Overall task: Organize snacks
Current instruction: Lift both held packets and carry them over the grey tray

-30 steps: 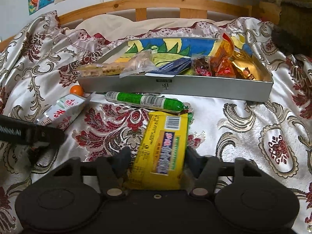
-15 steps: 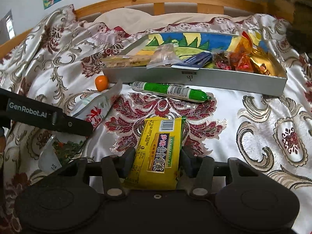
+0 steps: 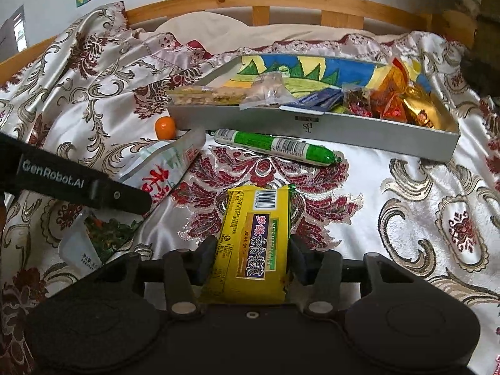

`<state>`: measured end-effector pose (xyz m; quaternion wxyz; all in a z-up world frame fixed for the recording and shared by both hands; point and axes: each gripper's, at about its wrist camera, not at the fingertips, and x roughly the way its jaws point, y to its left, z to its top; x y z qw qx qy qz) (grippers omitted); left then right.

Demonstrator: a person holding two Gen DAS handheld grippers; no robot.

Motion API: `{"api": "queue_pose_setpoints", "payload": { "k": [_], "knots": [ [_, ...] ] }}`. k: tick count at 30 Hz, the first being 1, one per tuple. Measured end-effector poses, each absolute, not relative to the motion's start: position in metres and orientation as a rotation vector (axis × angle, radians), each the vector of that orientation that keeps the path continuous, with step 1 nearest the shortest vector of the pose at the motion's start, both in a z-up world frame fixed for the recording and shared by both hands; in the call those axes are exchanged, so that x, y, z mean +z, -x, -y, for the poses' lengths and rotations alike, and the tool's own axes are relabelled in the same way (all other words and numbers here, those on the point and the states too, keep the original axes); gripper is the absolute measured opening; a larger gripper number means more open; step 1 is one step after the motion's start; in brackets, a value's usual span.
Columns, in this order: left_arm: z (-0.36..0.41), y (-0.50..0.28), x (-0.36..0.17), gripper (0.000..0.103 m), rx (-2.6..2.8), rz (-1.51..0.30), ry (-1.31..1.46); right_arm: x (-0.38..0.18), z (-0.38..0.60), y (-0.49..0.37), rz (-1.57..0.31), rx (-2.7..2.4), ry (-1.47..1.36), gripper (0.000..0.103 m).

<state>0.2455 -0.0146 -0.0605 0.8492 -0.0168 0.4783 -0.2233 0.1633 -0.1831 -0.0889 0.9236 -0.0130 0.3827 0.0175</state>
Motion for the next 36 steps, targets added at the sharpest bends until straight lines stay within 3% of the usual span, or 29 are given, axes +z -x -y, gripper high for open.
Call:
{"api": "queue_pose_setpoints", "payload": {
  "k": [16,24,29,36],
  "knots": [
    [0.016,-0.227,0.001,0.046,-0.503,-0.715,0.139,-0.037,0.180,-0.142,-0.550,0.004,0.187,0.051],
    [0.062,-0.280,0.051,0.046,-0.479,-0.587,0.223,0.007,0.217,-0.182,-0.354,-0.010,0.248,0.051],
    [0.108,-0.320,0.065,0.046,-0.481,-0.549,0.191,0.012,0.267,-0.215,-0.268,-0.060,0.327,0.051],
    [0.170,-0.370,0.035,0.046,-0.493,-0.644,0.242,0.001,0.342,-0.263,-0.334,-0.138,0.167,0.051]
  ]
}}
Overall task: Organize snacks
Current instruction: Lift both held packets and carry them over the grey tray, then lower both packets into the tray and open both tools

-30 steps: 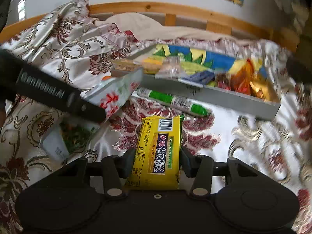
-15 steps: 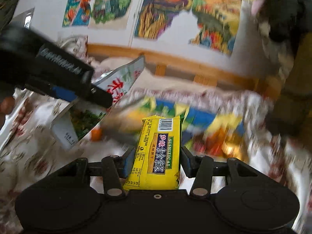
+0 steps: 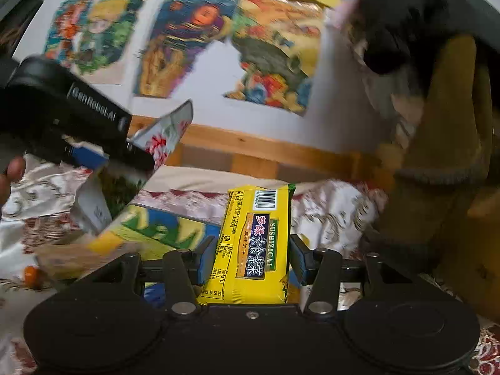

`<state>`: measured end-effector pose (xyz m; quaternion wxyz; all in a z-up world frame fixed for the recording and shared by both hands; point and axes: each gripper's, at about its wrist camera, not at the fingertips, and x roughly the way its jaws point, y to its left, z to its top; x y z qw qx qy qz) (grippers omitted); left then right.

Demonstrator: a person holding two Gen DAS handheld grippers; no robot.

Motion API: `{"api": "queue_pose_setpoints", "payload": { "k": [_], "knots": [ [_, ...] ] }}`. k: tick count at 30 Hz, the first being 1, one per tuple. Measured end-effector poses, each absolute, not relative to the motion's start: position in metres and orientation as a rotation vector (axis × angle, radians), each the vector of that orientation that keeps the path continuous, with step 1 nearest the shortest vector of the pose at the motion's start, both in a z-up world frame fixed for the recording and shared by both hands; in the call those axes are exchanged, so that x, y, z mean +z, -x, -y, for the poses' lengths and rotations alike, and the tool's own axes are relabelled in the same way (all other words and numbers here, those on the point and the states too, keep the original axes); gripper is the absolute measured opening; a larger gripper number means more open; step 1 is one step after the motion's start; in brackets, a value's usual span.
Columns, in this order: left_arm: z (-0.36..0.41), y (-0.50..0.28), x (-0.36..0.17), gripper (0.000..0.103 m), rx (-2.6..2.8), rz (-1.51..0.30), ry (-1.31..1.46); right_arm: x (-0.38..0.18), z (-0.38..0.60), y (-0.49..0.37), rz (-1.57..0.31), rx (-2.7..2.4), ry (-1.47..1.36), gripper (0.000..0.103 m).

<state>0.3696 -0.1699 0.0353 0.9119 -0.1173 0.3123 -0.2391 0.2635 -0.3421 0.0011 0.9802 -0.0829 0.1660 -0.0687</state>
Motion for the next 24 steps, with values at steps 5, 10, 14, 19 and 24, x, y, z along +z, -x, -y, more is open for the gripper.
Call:
{"api": "queue_pose_setpoints", "payload": {
  "k": [5,10,14,19,24],
  "knots": [
    [0.193,-0.389,0.000,0.046,-0.459,-0.758,0.249,-0.016,0.363,-0.282,-0.399,-0.147,0.090,0.051],
    [0.208,-0.390,-0.020,0.046,-0.433,-0.816,0.175,-0.035,0.363,-0.292,-0.456,-0.155,0.088,0.051],
    [0.213,-0.390,-0.027,0.046,-0.427,-0.838,0.127,-0.038,0.355,-0.293,-0.456,-0.137,0.092,0.051],
    [0.219,-0.392,-0.031,0.048,-0.414,-0.863,0.095,-0.043,0.350,-0.295,-0.472,-0.123,0.103,0.051],
    [0.221,-0.394,-0.037,0.050,-0.397,-0.902,0.094,-0.045,0.347,-0.296,-0.482,-0.114,0.099,0.050]
  ]
}}
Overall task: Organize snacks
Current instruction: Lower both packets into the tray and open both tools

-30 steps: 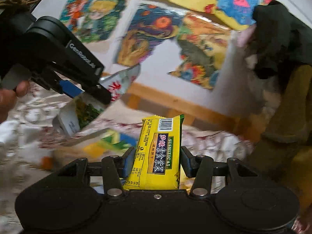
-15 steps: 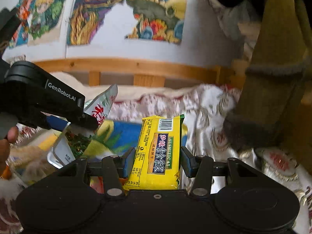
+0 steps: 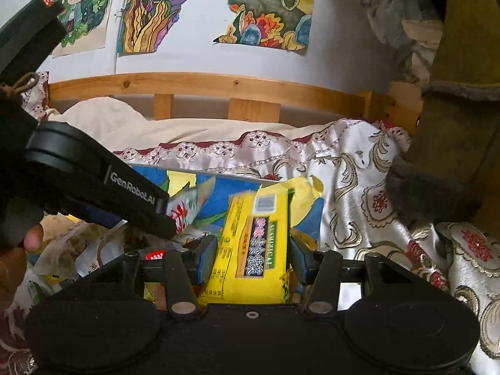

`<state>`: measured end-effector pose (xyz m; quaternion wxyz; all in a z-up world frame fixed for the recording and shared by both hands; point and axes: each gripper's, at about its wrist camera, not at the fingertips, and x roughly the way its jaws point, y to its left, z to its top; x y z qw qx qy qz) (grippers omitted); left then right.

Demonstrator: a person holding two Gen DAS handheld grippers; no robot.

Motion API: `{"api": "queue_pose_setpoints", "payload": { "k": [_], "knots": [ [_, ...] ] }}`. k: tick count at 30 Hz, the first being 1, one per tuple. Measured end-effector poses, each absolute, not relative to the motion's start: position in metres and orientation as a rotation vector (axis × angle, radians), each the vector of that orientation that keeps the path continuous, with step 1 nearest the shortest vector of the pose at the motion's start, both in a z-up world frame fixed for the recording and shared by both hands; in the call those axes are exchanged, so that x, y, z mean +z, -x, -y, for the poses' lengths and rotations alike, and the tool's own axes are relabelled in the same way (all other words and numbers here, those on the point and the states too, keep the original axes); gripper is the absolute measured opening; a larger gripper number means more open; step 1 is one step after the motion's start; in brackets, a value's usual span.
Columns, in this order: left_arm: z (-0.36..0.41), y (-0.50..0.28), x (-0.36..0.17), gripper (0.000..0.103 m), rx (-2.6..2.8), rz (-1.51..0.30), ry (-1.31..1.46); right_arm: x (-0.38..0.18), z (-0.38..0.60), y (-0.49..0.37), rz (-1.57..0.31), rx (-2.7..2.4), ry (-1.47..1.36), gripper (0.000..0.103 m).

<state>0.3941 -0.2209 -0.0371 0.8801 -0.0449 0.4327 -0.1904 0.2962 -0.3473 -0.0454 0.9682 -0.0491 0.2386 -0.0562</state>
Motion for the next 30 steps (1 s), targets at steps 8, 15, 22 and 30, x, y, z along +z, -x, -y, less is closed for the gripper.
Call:
{"api": "queue_pose_setpoints", "payload": {
  "k": [8,15,22,30],
  "knots": [
    [0.218,-0.391,-0.036,0.062,-0.388,-0.907,0.107,-0.044,0.345,-0.293,-0.466,-0.123,0.098,0.057],
    [0.204,-0.380,-0.014,0.075,-0.390,-0.858,0.168,-0.024,0.347,-0.278,-0.405,-0.153,0.077,0.067],
    [0.208,-0.369,0.001,0.085,-0.361,-0.805,0.130,0.007,0.352,-0.252,-0.354,-0.201,0.058,0.075],
    [0.173,-0.321,0.038,0.100,-0.340,-0.624,0.225,0.047,0.356,-0.211,-0.260,-0.234,0.032,0.087]
  ]
}}
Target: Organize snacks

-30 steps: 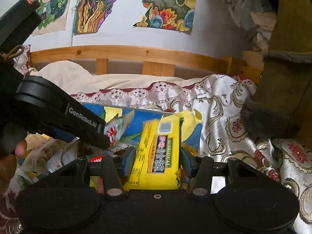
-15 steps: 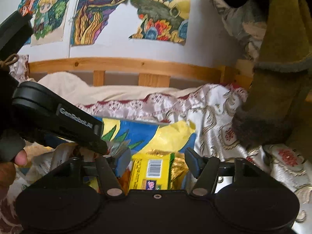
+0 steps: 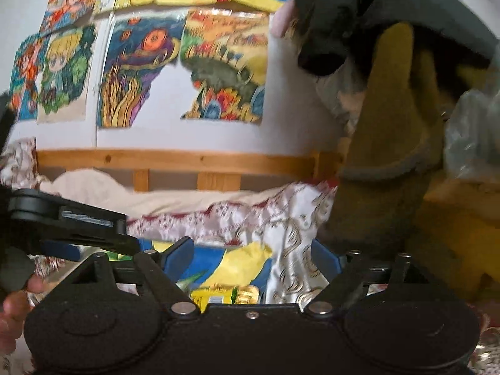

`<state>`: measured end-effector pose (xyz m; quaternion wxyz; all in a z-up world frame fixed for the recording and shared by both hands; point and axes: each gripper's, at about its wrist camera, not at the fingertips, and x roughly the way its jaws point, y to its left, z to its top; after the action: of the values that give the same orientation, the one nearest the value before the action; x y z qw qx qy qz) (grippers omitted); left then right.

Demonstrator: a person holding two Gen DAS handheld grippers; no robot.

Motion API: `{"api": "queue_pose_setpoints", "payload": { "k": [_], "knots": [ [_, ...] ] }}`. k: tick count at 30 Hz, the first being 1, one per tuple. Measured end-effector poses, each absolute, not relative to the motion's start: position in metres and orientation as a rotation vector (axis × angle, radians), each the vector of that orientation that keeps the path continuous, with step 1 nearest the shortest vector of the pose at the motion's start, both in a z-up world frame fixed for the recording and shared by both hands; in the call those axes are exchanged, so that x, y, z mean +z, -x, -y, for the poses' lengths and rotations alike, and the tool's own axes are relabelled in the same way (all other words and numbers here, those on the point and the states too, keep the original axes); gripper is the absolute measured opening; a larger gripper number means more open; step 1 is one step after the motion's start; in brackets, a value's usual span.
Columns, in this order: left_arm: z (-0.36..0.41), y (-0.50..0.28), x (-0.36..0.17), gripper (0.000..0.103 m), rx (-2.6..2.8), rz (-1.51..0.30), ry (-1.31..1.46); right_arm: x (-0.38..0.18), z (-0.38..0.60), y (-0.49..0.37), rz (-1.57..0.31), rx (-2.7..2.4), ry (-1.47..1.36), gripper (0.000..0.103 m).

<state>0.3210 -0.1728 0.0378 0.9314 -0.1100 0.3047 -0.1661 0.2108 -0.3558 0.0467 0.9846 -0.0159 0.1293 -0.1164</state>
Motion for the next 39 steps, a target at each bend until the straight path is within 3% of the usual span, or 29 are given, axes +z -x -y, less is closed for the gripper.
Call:
{"api": "queue_pose_setpoints", "payload": {
  "k": [8,15,26,39],
  "knots": [
    [0.128,-0.257,0.069,0.102,-0.322,-0.445,0.180,0.079,0.338,-0.156,-0.179,-0.212,0.007,0.100],
    [0.091,-0.194,0.074,0.103,-0.304,-0.368,0.138,0.086,0.312,-0.108,-0.157,-0.203,-0.022,0.102],
    [0.040,-0.126,0.063,0.103,-0.257,-0.393,0.075,0.073,0.273,-0.051,-0.199,-0.155,-0.035,0.102],
    [0.012,-0.084,0.027,0.103,-0.234,-0.568,-0.057,0.033,0.237,0.000,-0.352,-0.123,0.003,0.102]
  ]
}}
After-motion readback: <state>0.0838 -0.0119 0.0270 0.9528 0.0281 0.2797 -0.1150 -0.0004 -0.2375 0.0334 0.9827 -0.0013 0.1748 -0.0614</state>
